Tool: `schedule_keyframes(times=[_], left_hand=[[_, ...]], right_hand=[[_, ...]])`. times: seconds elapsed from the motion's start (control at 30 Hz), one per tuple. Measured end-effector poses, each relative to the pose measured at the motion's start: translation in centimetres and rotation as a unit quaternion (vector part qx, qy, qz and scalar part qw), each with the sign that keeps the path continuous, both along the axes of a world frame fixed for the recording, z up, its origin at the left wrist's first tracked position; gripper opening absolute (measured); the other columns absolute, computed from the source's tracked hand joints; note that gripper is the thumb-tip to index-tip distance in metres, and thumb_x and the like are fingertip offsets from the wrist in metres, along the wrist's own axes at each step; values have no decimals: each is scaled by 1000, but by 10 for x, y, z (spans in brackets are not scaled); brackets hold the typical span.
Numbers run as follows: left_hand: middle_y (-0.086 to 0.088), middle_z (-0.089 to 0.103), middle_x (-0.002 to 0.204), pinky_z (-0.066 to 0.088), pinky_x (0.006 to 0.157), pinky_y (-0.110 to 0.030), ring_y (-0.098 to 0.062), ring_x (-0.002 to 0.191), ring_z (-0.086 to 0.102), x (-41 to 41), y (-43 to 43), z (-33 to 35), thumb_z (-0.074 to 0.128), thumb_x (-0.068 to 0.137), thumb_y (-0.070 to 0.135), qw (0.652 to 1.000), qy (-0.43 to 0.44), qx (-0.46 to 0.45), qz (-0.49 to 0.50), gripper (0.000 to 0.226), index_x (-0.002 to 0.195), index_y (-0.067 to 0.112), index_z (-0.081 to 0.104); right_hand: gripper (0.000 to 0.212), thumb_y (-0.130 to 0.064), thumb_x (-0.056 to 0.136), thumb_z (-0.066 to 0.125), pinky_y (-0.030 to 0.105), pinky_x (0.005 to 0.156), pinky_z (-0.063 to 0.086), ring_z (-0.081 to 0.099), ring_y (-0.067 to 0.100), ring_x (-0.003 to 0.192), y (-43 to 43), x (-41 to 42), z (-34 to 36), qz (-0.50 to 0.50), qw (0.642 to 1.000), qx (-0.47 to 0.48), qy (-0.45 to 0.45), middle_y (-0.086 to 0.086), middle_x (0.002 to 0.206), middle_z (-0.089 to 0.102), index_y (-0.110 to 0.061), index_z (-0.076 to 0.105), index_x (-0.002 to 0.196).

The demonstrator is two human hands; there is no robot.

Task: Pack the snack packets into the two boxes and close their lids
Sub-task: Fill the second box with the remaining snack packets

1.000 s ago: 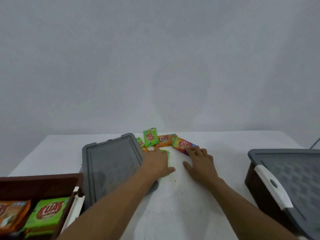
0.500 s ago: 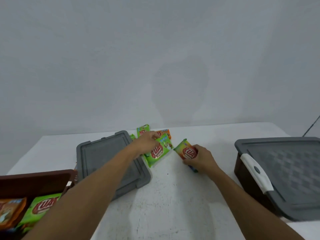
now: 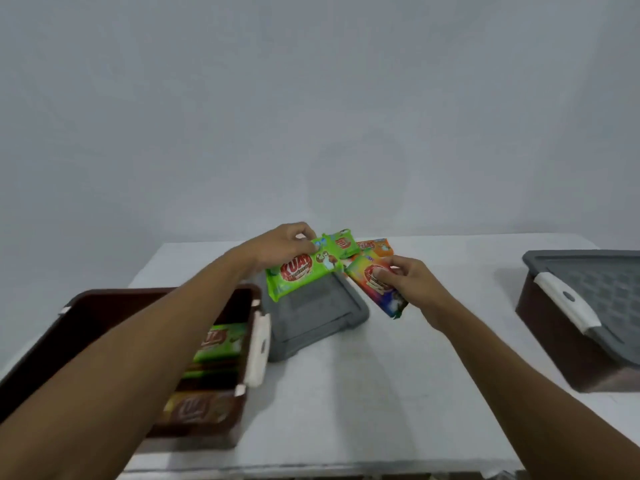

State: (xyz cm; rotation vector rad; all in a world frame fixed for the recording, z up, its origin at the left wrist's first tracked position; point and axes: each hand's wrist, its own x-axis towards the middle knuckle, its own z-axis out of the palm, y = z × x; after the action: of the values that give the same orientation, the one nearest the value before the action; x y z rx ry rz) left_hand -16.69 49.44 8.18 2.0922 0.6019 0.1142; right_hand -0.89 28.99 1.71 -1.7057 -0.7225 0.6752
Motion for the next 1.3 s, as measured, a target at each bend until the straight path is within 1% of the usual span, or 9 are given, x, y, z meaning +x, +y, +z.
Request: schedule_keyframes(times=[0.33,0.43,0.53,0.6,0.7,0.83,1.0,1.17,1.3], left_hand=[[-20,70,100,51,66,-34,-20,77,65,-194,67,-10,59,96,19,982,139,16,-126,14,107,10,57],[-13,71,101,55,67,-31,-20,79,66,-223,78,-31,61,94,22,969,175,35,-172,19,111,12,59],[-7,72,104,57,84,-39,-19,91,69,-241,86,-46,63,92,22,953,213,83,-201,17,107,15,62],[-3,72,93,53,78,-34,-14,81,66,-248,89,-53,64,92,20,948,211,120,-206,1,93,19,64],[5,68,89,51,81,-35,-12,83,63,-255,91,-60,66,91,20,937,219,155,-225,5,88,23,68],[13,66,88,53,87,-36,-11,89,64,-262,94,-64,66,91,19,927,242,173,-230,16,84,34,66],[8,66,96,53,89,-37,-15,93,64,-263,97,-61,67,90,17,921,250,184,-234,22,84,37,61],[5,68,103,52,86,-30,-12,95,64,-263,101,-57,65,91,15,913,260,196,-248,19,91,35,64],[6,69,101,51,78,-19,-7,92,65,-265,103,-58,65,91,12,918,250,209,-225,14,101,20,70]], right_hand=[[27,-29,88,71,23,75,56,70,3,84,66,-164,49,169,972,-29,-158,-8,98,73,-21,64,112],[31,-28,89,68,10,66,48,63,-1,86,87,-205,61,227,934,-73,-267,-15,101,63,-23,60,119],[29,-31,88,68,22,66,48,63,13,89,107,-231,57,295,875,-159,-350,-5,101,65,-22,61,115],[20,-30,89,67,30,76,49,60,17,91,115,-242,48,333,830,-233,-382,-5,98,64,-24,62,107],[4,-27,91,63,38,82,51,59,19,90,120,-252,37,344,785,-296,-420,-9,85,58,-24,63,94],[29,-31,96,56,34,78,50,61,19,97,122,-261,30,329,740,-338,-479,1,116,65,-26,63,123],[34,-31,97,53,28,71,42,58,20,106,120,-266,21,342,666,-349,-564,-2,125,62,-35,58,131],[37,-34,96,54,33,82,45,53,21,117,117,-265,21,355,652,-333,-581,-3,131,58,-39,54,133],[36,-40,96,53,29,74,40,55,21,112,114,-263,18,349,640,-346,-591,0,125,60,-35,56,132]])
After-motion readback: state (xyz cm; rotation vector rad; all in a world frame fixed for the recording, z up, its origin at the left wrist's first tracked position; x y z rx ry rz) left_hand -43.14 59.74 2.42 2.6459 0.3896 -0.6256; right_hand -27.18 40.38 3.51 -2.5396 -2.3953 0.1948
